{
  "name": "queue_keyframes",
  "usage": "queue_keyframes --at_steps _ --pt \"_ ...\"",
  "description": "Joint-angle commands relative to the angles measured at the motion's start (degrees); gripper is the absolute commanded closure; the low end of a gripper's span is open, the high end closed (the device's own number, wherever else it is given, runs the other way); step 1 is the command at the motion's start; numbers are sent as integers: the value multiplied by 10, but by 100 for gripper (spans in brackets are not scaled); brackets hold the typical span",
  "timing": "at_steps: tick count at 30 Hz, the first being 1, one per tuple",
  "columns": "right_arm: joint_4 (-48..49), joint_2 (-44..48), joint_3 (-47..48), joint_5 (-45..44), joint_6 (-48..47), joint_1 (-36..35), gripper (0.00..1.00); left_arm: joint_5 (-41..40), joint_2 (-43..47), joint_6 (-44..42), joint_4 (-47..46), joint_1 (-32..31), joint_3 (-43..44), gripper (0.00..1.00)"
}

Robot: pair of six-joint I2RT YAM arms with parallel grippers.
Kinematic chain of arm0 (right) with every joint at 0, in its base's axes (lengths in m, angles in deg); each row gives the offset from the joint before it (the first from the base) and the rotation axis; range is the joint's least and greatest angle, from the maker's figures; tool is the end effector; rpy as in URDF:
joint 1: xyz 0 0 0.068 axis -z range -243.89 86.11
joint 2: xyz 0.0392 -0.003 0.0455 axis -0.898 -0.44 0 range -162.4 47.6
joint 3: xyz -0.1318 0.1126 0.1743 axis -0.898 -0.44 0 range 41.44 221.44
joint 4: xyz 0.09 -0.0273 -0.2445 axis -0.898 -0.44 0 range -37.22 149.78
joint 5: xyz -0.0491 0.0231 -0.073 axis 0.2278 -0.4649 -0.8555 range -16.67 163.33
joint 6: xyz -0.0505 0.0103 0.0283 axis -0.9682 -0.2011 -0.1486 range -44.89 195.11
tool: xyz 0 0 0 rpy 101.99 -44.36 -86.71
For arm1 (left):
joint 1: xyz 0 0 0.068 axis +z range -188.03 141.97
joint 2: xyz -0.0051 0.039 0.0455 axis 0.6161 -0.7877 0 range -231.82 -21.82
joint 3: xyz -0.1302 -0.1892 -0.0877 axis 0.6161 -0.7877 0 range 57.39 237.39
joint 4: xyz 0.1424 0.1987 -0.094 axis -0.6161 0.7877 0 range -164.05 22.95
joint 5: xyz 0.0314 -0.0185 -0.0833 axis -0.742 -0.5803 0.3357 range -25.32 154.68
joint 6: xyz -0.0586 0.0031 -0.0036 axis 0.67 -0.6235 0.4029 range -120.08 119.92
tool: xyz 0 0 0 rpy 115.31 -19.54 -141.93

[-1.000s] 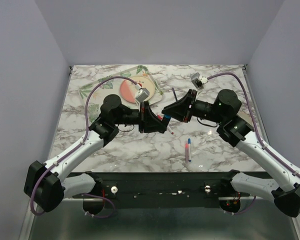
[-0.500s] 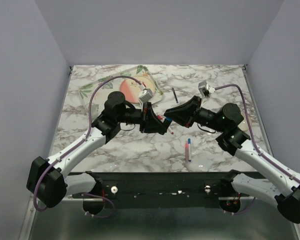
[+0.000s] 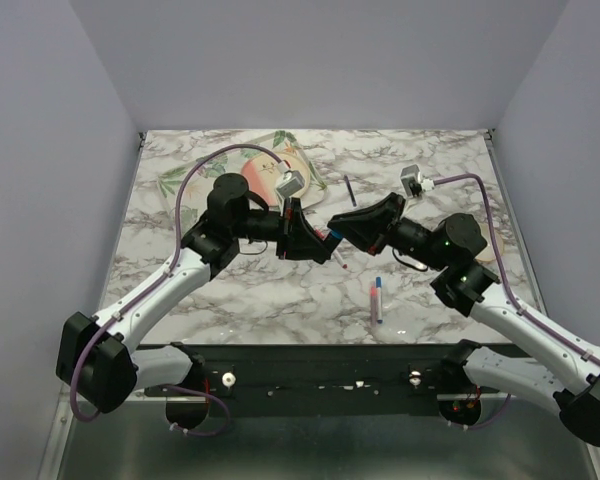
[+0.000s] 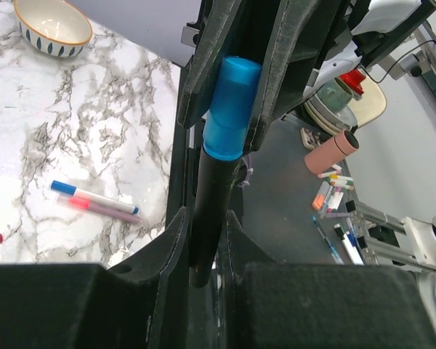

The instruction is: Insert the pens into the pen caps

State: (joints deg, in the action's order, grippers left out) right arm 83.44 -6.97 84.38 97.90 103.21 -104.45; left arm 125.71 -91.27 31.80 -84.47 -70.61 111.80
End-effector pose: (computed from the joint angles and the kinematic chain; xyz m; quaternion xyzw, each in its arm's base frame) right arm 0.1754 0.1734 0.3386 -0.2311 0.5931 0.5389 0.5517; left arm 0.2193 -0.1845 0.3212 0.3482 0.6311 -0.6272 0.2950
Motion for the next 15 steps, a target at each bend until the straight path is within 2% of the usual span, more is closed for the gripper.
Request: queue_keyframes --at_steps 1,5,10,15 --pt "-183 -27 -58 192 14 -66 99 -156 -9 14 -127 43 84 100" --pt "-145 -40 -70 195 35 -78 99 -124 -29 42 -163 53 93 100" --pt "-62 -69 -80 199 91 -109 99 -134 -38 6 -129 54 123 100" --pt "-70 -99 -71 182 104 -134 99 -144 -36 -10 -123 55 133 100"
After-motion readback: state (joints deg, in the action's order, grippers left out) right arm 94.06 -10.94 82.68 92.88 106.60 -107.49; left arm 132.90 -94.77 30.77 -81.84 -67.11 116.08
